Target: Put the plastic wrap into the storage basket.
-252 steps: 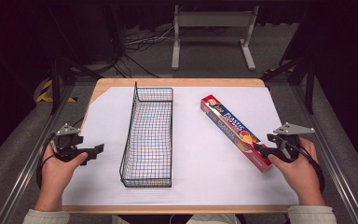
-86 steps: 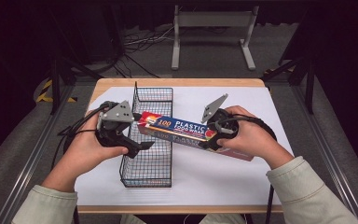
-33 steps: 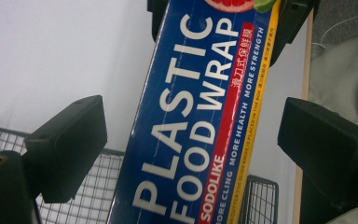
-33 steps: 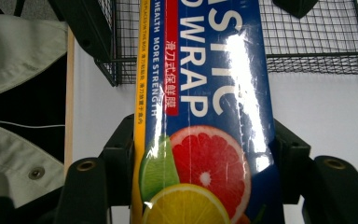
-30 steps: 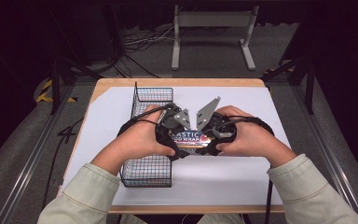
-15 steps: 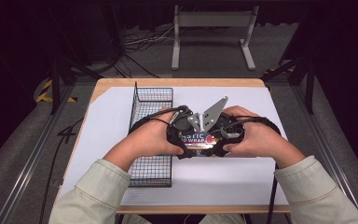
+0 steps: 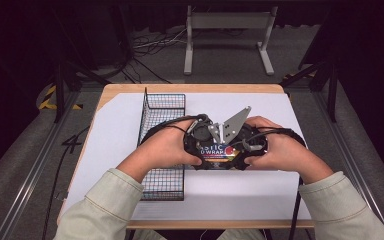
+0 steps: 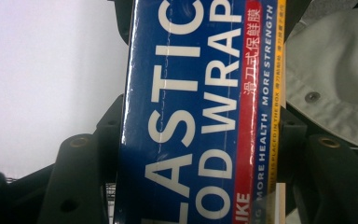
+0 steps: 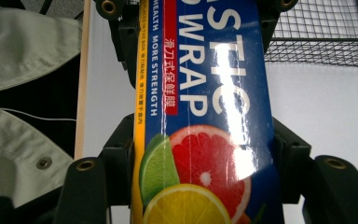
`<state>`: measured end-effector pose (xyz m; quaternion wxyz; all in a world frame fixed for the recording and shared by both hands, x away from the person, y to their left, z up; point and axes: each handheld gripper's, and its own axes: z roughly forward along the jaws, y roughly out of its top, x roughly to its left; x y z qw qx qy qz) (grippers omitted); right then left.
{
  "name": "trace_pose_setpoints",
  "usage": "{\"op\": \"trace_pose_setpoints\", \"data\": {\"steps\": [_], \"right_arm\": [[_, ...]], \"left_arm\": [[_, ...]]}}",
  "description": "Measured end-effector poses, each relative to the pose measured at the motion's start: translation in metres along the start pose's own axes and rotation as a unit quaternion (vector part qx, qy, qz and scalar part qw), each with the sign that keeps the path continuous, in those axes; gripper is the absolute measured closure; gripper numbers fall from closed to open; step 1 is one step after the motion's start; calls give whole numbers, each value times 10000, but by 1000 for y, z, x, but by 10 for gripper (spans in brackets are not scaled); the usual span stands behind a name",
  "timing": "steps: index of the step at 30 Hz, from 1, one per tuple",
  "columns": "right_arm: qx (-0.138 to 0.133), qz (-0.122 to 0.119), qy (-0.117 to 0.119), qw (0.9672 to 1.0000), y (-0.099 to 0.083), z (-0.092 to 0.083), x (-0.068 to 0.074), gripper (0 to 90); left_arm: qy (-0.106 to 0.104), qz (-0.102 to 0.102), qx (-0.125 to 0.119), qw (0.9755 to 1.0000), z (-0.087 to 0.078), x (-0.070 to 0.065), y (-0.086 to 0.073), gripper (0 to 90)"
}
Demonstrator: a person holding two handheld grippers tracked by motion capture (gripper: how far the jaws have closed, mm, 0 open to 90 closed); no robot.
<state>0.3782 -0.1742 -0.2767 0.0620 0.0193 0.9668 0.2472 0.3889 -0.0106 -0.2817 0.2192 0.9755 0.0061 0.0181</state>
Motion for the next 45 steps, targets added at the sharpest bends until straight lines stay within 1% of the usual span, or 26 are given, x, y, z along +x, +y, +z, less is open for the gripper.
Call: {"op": "trace_pose_setpoints", "data": {"steps": [1,2,3,5,6,8,15,18,19,20,21,23,24,26,28,29,30,31,33,34,37,40,42,43,44,45], "right_arm": [[0,0,0,10000,0,0,0,398],[-74,-2,-24,10000,-2,-2,0,372],[-135,38,-107,9998,-3,-4,0,354],[-186,59,-143,9997,-4,-5,0,335],[-312,57,-285,9991,-9,-12,-3,311],[-323,92,-325,9989,-11,-15,-4,299],[-605,501,-752,9941,-32,-30,-9,249],[-835,694,-993,9891,-42,-38,-12,231],[-950,824,-1098,9860,-44,-40,-13,215],[-1039,928,-1154,9835,-46,-41,-14,204],[-1077,1003,-1257,9811,-48,-42,-15,205],[-1045,1040,-1413,9789,-52,-46,-17,212],[-1061,1095,-1477,9772,-54,-48,-18,212],[-1070,1189,-1575,9745,-60,-52,-22,209],[-1057,1295,-1662,9718,-66,-54,-27,204],[-1057,1295,-1662,9718,-66,-54,-27,204],[-1051,1345,-1699,9706,-69,-54,-29,204],[-1045,1411,-1747,9688,-73,-53,-32,204],[-993,1460,-1826,9672,-78,-49,-36,204],[-902,1477,-1870,9670,-81,-44,-39,204],[-793,1540,-1891,9665,-86,-37,-43,216],[-734,1678,-1931,9639,-92,-33,-46,217],[-773,1845,-1973,9597,-98,-29,-48,221],[-820,1928,-1963,9579,-102,-27,-48,222],[-898,2035,-1915,9560,-106,-22,-49,222],[-898,2035,-1915,9560,-106,-22,-49,222]], "left_arm": [[0,0,0,10000,0,0,0,410],[-96,-85,58,9999,-1,2,1,411],[-55,-193,1,9998,0,1,1,410],[-27,-150,59,9999,-1,3,0,411],[-42,-231,118,9997,-2,5,-2,411],[-41,-295,138,9995,-3,6,-3,410],[-12,-663,43,9978,-12,14,-14,407],[135,-844,32,9963,-17,15,-19,404],[192,-833,54,9963,-18,16,-20,404],[232,-946,74,9952,-19,15,-20,404],[280,-969,119,9948,-21,16,-21,404],[319,-1051,160,9938,-23,16,-24,404],[343,-1179,142,9923,-24,16,-25,404],[377,-1267,118,9912,-26,18,-28,405],[408,-1502,96,9878,-30,20,-32,405],[408,-1502,96,9878,-30,20,-32,405],[459,-1611,107,9858,-32,21,-34,405],[505,-1643,83,9851,-33,22,-35,405],[580,-1799,147,9819,-37,23,-37,405],[576,-1818,152,9815,-37,24,-38,405],[624,-1978,169,9781,-40,24,-39,405],[703,-2167,107,9736,-44,25,-39,405],[745,-2348,34,9692,-47,27,-40,406],[745,-2348,34,9692,-47,27,-40,405],[823,-2537,-25,9638,-50,29,-41,406],[823,-2537,-25,9638,-50,29,-41,406]]}}
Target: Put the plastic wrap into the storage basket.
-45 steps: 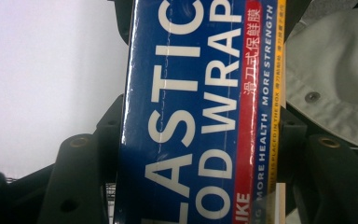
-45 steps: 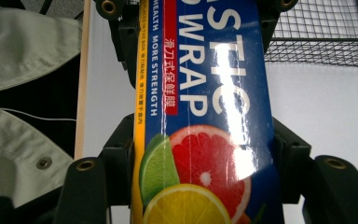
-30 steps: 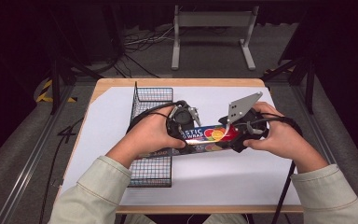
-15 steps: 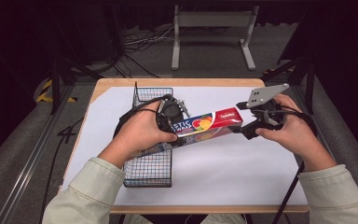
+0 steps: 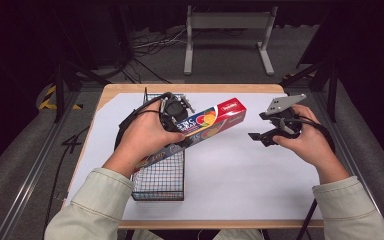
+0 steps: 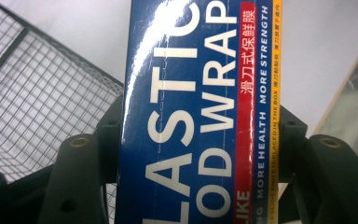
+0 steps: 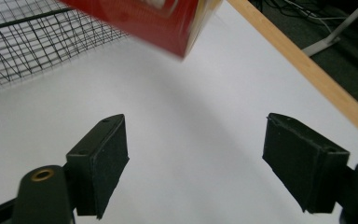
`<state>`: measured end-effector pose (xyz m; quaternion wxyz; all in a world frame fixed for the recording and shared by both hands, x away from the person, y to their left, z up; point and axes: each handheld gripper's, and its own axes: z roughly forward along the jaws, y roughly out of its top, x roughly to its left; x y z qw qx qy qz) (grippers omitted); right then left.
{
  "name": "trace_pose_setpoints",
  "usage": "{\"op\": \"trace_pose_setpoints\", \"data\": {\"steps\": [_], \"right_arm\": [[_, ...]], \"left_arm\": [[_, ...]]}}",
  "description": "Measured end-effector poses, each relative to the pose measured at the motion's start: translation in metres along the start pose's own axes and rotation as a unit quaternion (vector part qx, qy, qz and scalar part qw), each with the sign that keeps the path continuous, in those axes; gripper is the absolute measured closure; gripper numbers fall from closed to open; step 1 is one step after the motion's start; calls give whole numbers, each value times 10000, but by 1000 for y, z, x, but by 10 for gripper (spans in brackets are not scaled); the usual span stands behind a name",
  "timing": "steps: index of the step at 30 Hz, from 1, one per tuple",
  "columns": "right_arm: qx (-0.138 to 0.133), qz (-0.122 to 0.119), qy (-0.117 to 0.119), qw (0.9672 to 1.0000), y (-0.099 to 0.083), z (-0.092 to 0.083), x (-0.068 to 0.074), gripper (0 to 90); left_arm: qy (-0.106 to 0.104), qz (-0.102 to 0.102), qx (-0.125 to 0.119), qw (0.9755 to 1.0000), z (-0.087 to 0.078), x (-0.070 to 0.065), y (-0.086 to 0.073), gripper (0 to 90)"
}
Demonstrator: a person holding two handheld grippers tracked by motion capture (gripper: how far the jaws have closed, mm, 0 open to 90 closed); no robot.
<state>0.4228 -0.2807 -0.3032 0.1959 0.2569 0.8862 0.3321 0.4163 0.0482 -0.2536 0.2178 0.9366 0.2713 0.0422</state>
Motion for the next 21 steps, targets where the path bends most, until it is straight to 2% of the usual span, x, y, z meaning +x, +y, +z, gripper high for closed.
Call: {"op": "trace_pose_setpoints", "data": {"steps": [1,3,4,5,6,8,11,14,15,17,18,19,20,21], "right_arm": [[-21,143,-1,9999,-8,7,0,223],[-38,234,-50,9997,-15,15,2,223],[-31,263,-46,9996,-18,18,2,222],[-16,311,-42,9995,-22,23,3,222],[-16,311,-42,9995,-22,23,3,222],[78,374,-119,9992,-28,31,4,222],[239,432,-254,9985,-37,40,5,221],[211,619,-212,9976,-46,46,5,220],[225,681,-225,9972,-49,49,4,220],[389,682,-319,9964,-51,52,4,220],[389,682,-319,9964,-51,52,4,220],[373,787,-329,9957,-54,52,3,222],[371,854,-337,9951,-54,51,4,222],[335,907,-346,9947,-55,51,4,223]], "left_arm": [[87,-248,-8,9997,-1,3,1,406],[173,-387,2,9991,-1,5,1,406],[173,-387,2,9991,-1,5,1,406],[269,-548,-9,9981,0,8,1,406],[269,-548,-9,9981,0,8,1,406],[344,-797,-81,9962,0,12,1,406],[503,-986,-195,9937,-2,16,-1,407],[579,-1240,-291,9902,-5,21,-2,407],[625,-1354,-350,9882,-6,22,-3,407],[722,-1448,-398,9860,-7,23,-3,406],[722,-1448,-398,9860,-7,23,-3,406],[718,-1608,-514,9830,-8,24,-5,407],[718,-1608,-514,9830,-8,24,-5,407],[706,-1819,-535,9793,-8,27,-6,407]]}}
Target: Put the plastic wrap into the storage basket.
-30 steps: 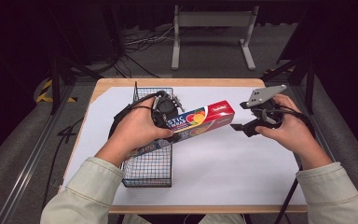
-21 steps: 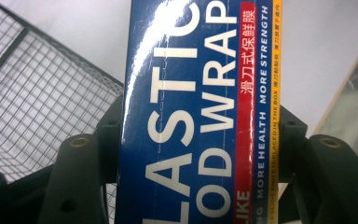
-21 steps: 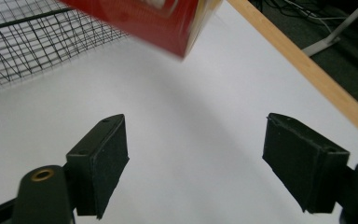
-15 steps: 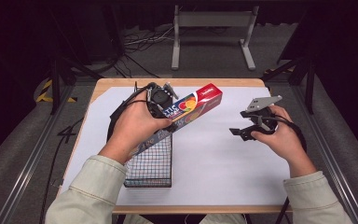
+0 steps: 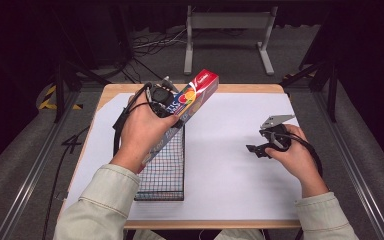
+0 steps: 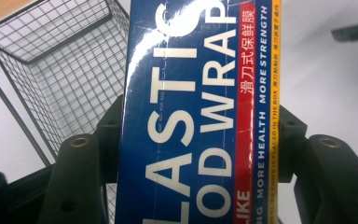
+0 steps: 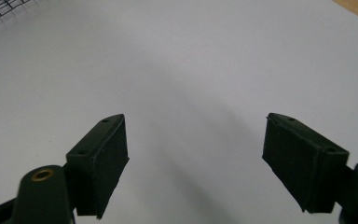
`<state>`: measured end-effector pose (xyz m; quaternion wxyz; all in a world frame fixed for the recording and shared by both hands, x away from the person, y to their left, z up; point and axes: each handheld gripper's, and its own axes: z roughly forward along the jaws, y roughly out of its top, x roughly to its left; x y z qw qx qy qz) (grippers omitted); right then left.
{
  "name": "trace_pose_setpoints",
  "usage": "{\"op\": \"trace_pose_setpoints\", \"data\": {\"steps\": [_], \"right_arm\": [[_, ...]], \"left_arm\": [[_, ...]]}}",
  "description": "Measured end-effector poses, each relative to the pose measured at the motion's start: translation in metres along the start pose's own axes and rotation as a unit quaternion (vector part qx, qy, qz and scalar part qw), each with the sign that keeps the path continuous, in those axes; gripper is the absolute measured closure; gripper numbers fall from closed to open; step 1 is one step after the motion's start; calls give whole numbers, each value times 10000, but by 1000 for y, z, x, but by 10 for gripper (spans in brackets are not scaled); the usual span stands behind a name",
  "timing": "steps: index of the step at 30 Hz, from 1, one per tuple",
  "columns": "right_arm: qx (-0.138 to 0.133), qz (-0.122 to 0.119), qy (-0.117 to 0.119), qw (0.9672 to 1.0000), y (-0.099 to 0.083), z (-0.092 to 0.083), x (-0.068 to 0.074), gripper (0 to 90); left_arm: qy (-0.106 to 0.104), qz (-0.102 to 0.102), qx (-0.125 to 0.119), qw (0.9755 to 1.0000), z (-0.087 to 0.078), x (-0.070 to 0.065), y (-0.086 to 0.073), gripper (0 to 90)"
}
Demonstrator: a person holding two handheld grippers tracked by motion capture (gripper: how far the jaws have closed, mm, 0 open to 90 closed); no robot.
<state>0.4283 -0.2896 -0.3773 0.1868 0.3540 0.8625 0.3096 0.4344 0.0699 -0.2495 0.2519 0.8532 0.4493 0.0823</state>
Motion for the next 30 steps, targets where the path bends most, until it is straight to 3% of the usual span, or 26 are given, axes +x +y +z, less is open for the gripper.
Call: {"op": "trace_pose_setpoints", "data": {"steps": [1,2,5,8,9,12,15,20,25,30], "right_arm": [[-18,-17,-55,10000,-1,0,-1,223],[13,-23,-102,9999,-1,0,-1,223],[71,5,-198,9998,-3,1,-1,223],[24,79,-122,9999,-7,2,-2,218],[21,98,-109,9999,-8,2,-1,217],[37,99,-132,9999,-8,2,-1,217],[-18,97,-141,9999,-8,1,-1,217],[-36,88,-92,9999,-7,0,1,212],[4,59,-90,9999,-7,2,4,212],[17,142,-35,9999,-9,1,4,215]], "left_arm": [[0,0,0,10000,0,0,0,407],[35,-187,13,9998,1,2,0,407],[158,-357,9,9992,3,4,1,407],[272,-517,-92,9982,3,5,1,408],[297,-770,-179,9964,5,7,0,408],[431,-938,-173,9945,8,8,0,408],[512,-939,-99,9942,10,5,1,407],[330,-1258,-177,9914,13,2,0,408],[561,-1388,-251,9884,13,4,-2,407],[606,-1558,-256,9856,17,9,-4,407]]}}
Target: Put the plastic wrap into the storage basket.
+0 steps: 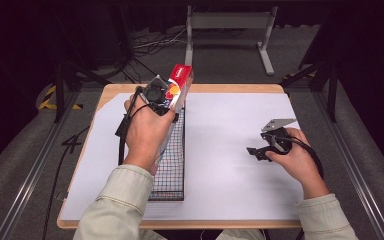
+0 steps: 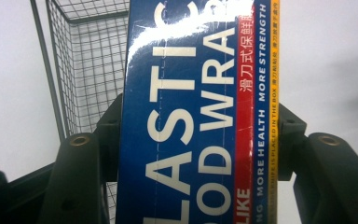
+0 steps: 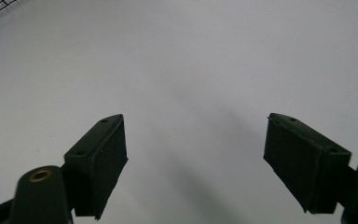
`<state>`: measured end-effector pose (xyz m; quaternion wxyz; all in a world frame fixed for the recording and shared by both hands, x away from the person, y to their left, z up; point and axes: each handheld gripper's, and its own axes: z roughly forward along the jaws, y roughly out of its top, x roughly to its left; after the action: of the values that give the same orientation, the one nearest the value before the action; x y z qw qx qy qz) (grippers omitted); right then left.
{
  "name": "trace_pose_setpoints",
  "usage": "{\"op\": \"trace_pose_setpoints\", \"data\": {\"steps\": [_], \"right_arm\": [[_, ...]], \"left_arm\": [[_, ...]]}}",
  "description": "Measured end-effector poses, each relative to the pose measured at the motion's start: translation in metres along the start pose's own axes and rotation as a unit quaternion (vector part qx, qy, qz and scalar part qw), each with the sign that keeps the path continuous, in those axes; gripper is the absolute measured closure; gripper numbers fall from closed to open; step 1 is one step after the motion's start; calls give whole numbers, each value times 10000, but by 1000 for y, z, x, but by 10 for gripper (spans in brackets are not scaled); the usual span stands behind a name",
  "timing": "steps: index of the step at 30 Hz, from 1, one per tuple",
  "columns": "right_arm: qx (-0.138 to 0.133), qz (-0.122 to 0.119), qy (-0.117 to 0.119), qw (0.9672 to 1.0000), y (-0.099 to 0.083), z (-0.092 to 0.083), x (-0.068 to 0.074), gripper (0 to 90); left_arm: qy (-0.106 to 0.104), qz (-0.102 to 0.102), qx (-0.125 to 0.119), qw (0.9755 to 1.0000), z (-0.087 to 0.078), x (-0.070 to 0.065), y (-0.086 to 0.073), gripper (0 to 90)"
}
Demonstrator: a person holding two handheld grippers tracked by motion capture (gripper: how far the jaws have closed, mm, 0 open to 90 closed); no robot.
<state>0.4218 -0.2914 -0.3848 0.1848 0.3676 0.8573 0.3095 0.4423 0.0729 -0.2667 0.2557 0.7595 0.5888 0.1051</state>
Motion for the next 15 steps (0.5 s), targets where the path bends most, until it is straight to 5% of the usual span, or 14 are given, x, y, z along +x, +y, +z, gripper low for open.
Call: {"op": "trace_pose_setpoints", "data": {"steps": [6,9,13,15], "right_arm": [[-74,113,-28,9999,-2,-5,-3,217],[-91,146,-36,9998,-2,-5,-4,217],[-111,178,-38,9998,-2,-7,-4,216],[-140,190,-26,9997,-2,-8,-4,216]], "left_arm": [[40,-198,-111,9997,4,2,0,407],[322,-143,-154,9993,10,-1,-3,407],[227,-505,-78,9984,18,4,-4,406],[415,-540,-102,9976,21,6,-7,405]]}}
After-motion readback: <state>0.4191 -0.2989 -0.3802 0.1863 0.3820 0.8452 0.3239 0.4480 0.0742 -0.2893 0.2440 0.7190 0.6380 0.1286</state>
